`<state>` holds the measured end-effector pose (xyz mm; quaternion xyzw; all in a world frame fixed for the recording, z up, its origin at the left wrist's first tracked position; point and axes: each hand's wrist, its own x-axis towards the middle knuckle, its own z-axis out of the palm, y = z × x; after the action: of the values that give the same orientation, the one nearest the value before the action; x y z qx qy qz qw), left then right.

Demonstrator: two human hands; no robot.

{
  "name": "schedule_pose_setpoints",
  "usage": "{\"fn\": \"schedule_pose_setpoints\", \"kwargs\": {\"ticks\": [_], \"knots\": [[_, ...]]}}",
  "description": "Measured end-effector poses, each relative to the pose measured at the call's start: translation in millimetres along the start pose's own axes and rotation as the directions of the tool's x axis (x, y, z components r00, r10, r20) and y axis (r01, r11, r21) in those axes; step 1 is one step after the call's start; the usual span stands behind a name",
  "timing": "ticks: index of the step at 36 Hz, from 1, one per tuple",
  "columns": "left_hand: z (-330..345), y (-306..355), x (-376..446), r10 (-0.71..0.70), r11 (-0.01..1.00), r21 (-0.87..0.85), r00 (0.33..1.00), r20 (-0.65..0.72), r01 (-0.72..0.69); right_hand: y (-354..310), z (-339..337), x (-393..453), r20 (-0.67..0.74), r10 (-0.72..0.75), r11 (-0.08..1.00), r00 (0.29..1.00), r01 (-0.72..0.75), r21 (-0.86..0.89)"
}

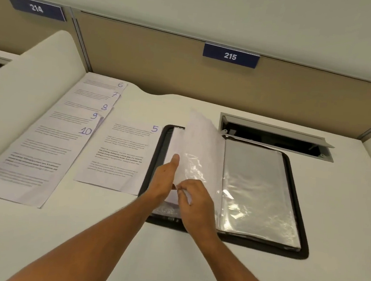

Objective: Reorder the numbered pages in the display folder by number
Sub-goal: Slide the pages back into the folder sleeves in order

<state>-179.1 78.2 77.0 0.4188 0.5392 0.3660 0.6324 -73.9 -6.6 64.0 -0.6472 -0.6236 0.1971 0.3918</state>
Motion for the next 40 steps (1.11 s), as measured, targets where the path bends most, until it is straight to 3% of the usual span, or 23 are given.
{"fn": "schedule_pose_setpoints", "kwargs": {"ticks": [7, 11, 18, 30, 40], "knots": [[-37, -22, 23, 0.103, 0.922, 0.384, 0.990, -0.096, -0.059, -4, 32, 1, 0.116, 0.030, 0.997, 0.993, -0.021, -0.079], [-55, -31, 34, 0.055, 0.914, 0.406, 0.990, -0.133, 0.004, 1, 42, 3, 0.203, 0.073, 0.986, 0.976, -0.040, -0.162], [-85, -33, 55, 0.099, 0.834, 0.552, 0.983, -0.158, 0.005, 1, 54, 21, 0.343, 0.109, 0.958, 0.933, -0.006, -0.287], [-169, 6, 135, 0.328, 0.608, 0.791, 0.928, -0.175, -0.066, -12, 98, 150, 0.352, 0.126, 0.927, 0.928, 0.016, -0.375], [-222, 35, 205, 0.354, 0.460, 0.885, 0.930, -0.103, -0.077, -6, 127, 240, 0.368, 0.213, 0.876, 0.905, -0.010, -0.483]]}}
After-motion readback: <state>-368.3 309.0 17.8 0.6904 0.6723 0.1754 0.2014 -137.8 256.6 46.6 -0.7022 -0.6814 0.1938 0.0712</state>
